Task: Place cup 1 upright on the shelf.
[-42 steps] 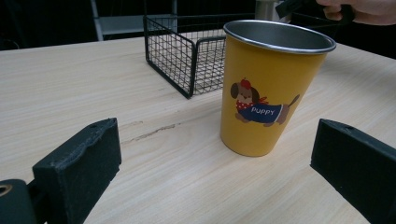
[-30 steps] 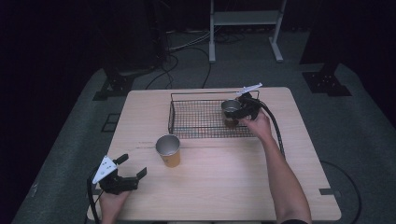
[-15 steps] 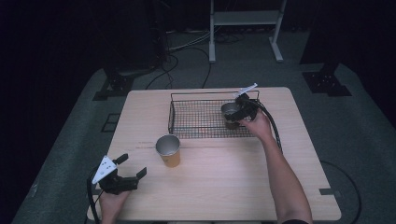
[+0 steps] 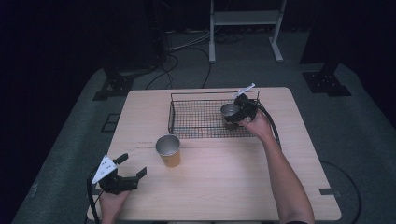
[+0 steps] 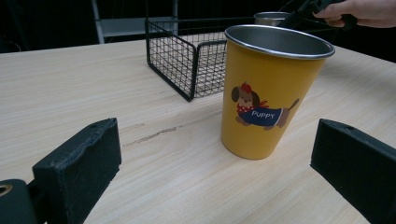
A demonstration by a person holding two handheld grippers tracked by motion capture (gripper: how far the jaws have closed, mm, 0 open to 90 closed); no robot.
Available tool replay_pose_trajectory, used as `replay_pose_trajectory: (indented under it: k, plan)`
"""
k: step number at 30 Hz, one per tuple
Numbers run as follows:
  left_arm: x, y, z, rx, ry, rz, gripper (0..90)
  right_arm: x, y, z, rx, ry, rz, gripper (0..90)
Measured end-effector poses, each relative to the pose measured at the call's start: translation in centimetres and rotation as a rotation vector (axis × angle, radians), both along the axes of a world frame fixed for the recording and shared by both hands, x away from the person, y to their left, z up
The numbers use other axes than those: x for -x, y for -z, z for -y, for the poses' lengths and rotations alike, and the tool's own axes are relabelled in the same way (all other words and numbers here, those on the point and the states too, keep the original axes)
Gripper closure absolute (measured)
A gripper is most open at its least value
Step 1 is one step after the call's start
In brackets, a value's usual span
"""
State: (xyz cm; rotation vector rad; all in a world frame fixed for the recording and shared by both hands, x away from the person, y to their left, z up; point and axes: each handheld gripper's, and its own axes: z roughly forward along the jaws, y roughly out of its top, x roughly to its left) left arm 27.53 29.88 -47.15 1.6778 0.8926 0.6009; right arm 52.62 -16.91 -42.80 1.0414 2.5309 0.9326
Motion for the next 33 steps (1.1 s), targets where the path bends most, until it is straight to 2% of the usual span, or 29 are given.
replay_pose_trajectory:
  k: [8, 13, 27, 33]
  plan:
    - [0.0, 0.0, 0.0, 0.001, -0.001, 0.0, 0.7, 0.1, 0.0, 0.1, -0.002, -0.01, -0.013, 13.5]
    - [0.0, 0.0, 0.1, -0.005, 0.003, -0.003, 0.7, 0.2, -0.2, -0.3, 0.022, -0.019, -0.007, 13.2]
    - [0.0, 0.0, 0.1, -0.006, 0.002, -0.002, 0.7, 0.4, -0.6, 0.3, -0.032, 0.003, 0.002, 3.3]
    - [0.0, 0.0, 0.0, -0.005, -0.001, -0.002, 0.7, 0.7, -1.1, 0.4, -0.054, 0.002, 0.014, 1.9]
